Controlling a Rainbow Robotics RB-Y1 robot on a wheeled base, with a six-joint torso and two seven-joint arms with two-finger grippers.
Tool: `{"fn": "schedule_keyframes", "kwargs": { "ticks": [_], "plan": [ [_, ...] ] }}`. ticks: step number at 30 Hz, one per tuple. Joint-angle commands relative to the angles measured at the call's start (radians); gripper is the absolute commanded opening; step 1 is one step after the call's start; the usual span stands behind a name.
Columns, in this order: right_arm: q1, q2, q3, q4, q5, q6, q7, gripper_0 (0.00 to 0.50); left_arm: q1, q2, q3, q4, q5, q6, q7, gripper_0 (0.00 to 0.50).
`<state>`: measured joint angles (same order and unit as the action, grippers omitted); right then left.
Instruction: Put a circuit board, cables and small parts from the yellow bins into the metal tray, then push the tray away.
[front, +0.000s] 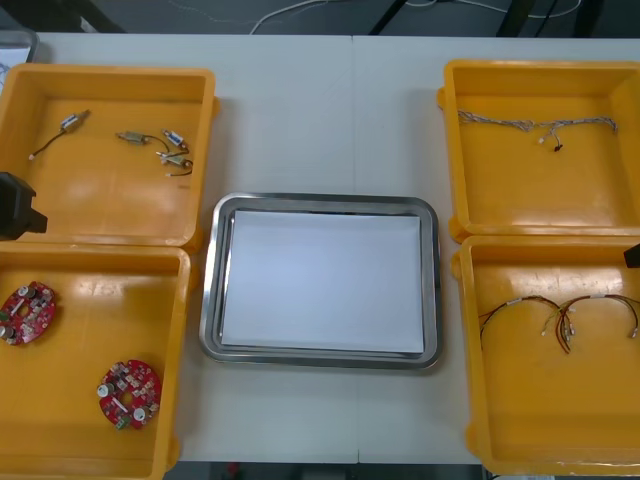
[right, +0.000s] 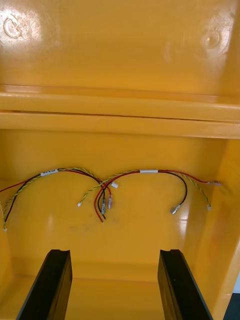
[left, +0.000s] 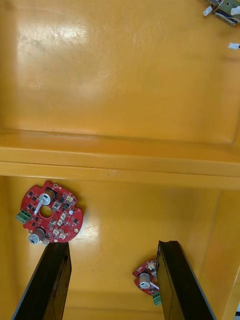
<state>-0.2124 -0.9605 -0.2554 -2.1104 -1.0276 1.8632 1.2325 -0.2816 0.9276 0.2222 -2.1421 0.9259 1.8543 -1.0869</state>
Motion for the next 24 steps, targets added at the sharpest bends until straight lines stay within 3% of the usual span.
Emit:
{"fn": "schedule_keyframes", "kwargs": {
  "ticks": [1, 24],
  "plan": [
    [0.011, 0.009, -0.033, 0.000, -0.005, 0.005, -0.041, 0.500, -0.030, -0.009, -0.009, -0.009, -0.009, -0.009, -0.060, 0.500],
    [0.011, 0.009, -0.033, 0.000, -0.005, 0.005, -0.041, 0.500, -0.030, -0.009, -0.009, -0.009, -0.009, -0.009, -0.060, 0.500]
  ]
}}
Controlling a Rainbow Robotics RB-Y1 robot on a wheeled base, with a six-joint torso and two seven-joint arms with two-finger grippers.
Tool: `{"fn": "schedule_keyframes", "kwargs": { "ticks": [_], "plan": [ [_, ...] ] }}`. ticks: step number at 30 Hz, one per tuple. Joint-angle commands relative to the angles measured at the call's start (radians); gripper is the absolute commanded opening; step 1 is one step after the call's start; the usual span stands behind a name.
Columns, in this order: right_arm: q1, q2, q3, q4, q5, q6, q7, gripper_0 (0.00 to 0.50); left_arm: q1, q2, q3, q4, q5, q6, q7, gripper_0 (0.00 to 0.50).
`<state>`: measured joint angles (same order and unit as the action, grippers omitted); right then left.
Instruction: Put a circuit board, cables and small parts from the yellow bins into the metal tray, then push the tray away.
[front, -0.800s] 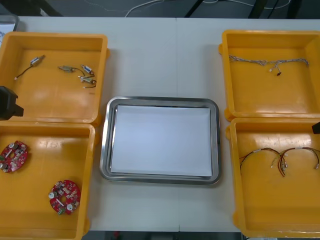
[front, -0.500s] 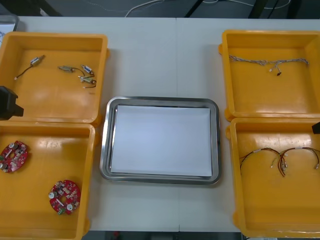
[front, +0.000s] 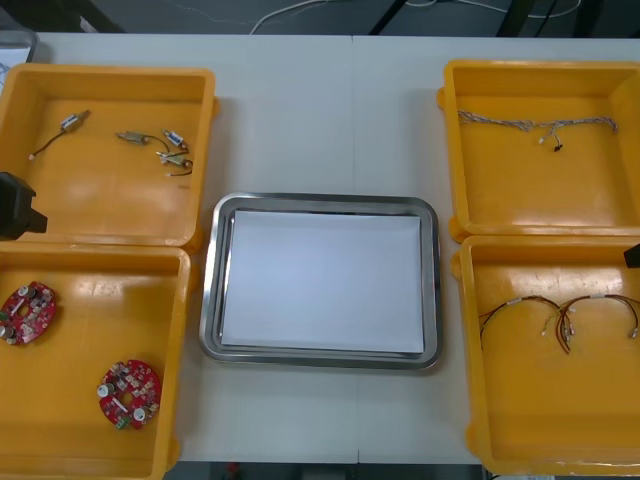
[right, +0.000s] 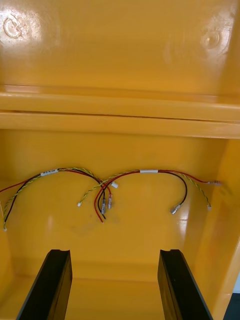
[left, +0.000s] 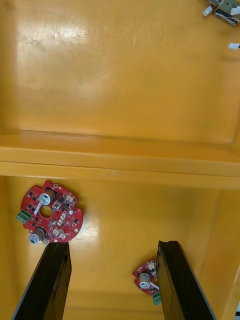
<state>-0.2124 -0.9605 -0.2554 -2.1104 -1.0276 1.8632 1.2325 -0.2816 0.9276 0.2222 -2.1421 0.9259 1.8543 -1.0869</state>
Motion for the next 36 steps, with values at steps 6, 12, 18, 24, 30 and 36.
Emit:
{"fn": "schedule_keyframes", "kwargs": {
  "ticks": [6, 12, 18, 24, 30, 36],
  "plan": [
    [0.011, 0.009, -0.033, 0.000, -0.005, 0.005, -0.041, 0.500, -0.030, -0.009, -0.009, -0.009, -0.009, -0.009, -0.060, 0.500],
    [0.011, 0.009, -0.033, 0.000, -0.005, 0.005, -0.041, 0.500, -0.030, -0.009, -0.009, -0.009, -0.009, -0.009, -0.060, 0.500],
    [0.011, 0.009, -0.033, 0.000, -0.005, 0.005, -0.041, 0.500, -0.030, -0.009, -0.009, -0.009, -0.009, -0.009, -0.060, 0.500],
    [0.011, 0.009, -0.033, 0.000, -0.005, 0.005, -0.041, 0.500, -0.030, -0.009, -0.009, -0.009, -0.009, -0.009, -0.060, 0.500],
    [0.011, 0.009, -0.033, 0.000, -0.005, 0.005, -0.041, 0.500, -0.030, -0.009, -0.009, -0.009, -0.009, -0.009, -0.060, 0.500],
    [0.011, 0.009, -0.033, 0.000, -0.005, 0.005, -0.041, 0.500, -0.030, -0.009, -0.009, -0.009, -0.009, -0.009, -0.060, 0.500]
  ]
}}
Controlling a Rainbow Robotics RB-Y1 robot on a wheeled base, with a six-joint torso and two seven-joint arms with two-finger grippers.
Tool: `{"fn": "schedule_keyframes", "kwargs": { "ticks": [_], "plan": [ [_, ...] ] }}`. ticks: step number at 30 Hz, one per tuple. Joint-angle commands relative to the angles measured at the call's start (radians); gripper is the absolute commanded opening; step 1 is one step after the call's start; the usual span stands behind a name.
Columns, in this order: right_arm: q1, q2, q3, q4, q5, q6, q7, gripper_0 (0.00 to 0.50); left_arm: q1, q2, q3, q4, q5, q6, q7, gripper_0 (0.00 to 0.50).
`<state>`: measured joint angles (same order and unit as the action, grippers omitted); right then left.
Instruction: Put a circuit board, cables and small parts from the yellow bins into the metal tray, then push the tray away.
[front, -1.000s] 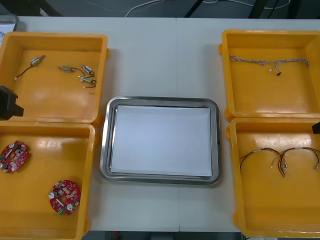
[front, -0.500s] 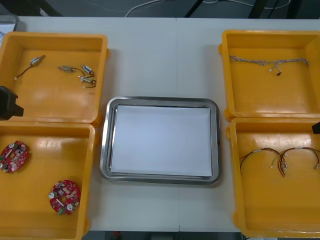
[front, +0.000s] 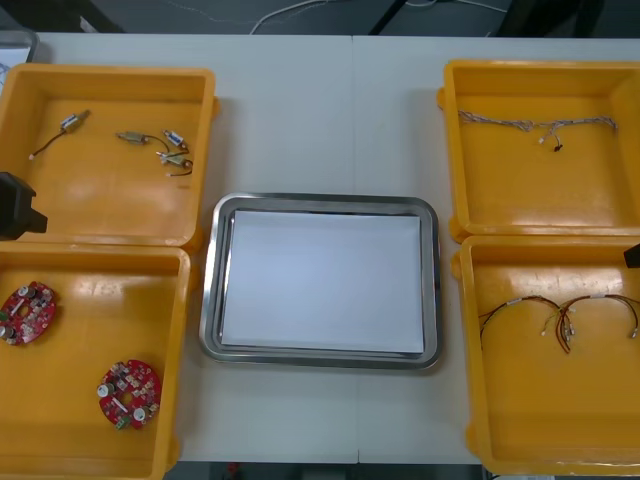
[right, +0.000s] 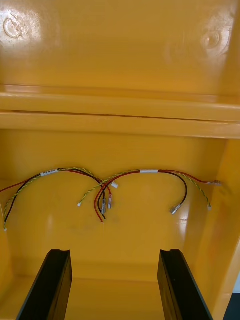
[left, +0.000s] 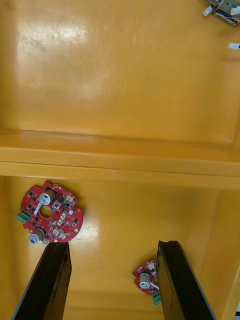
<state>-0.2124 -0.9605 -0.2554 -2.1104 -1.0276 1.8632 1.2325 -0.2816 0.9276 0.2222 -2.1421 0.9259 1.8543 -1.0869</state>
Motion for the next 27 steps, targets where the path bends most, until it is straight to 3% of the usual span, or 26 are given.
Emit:
{"fn": "schedule_keyframes", "kwargs": {
  "ticks": [1, 27],
  "plan": [
    [0.011, 0.009, -0.033, 0.000, -0.005, 0.005, -0.041, 0.500, -0.030, -0.009, -0.009, -0.009, -0.009, -0.009, -0.060, 0.500],
    [0.011, 0.009, -0.033, 0.000, -0.005, 0.005, -0.041, 0.500, -0.030, -0.009, -0.009, -0.009, -0.009, -0.009, -0.060, 0.500]
  ]
}}
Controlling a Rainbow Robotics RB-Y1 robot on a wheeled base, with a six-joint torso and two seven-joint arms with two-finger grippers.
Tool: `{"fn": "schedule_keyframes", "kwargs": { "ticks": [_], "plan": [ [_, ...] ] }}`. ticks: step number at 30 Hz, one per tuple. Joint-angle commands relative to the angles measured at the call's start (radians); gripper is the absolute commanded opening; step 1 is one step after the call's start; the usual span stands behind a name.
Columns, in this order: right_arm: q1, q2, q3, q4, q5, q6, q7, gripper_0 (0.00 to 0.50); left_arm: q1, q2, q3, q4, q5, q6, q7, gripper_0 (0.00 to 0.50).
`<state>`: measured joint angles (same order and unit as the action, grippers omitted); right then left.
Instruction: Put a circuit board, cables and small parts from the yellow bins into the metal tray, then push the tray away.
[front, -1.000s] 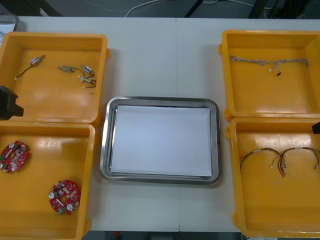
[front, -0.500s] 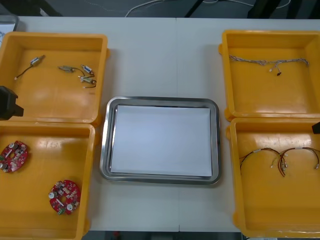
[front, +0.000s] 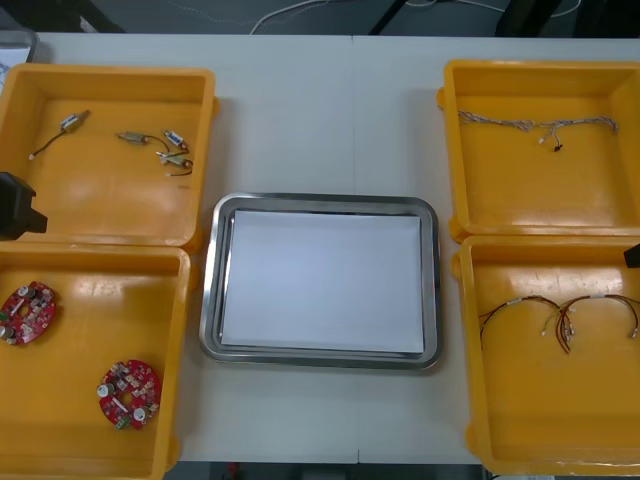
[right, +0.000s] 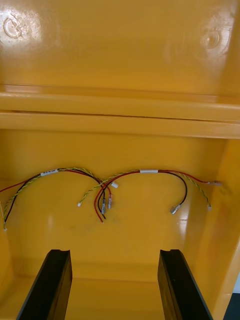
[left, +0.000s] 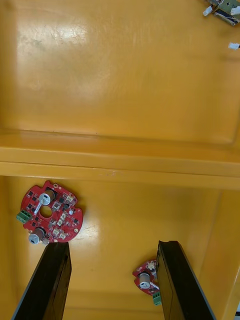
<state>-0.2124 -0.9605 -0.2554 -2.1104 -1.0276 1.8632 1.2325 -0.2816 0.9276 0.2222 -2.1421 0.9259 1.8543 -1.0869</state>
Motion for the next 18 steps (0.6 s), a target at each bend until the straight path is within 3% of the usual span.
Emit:
{"fn": "schedule_keyframes", "kwargs": {
  "ticks": [1, 18],
  "plan": [
    [0.011, 0.009, -0.033, 0.000, -0.005, 0.005, -0.041, 0.500, -0.030, -0.009, -0.009, -0.009, -0.009, -0.009, -0.060, 0.500],
    [0.011, 0.009, -0.033, 0.000, -0.005, 0.005, -0.041, 0.500, -0.030, -0.009, -0.009, -0.009, -0.009, -0.009, -0.060, 0.500]
  ]
}}
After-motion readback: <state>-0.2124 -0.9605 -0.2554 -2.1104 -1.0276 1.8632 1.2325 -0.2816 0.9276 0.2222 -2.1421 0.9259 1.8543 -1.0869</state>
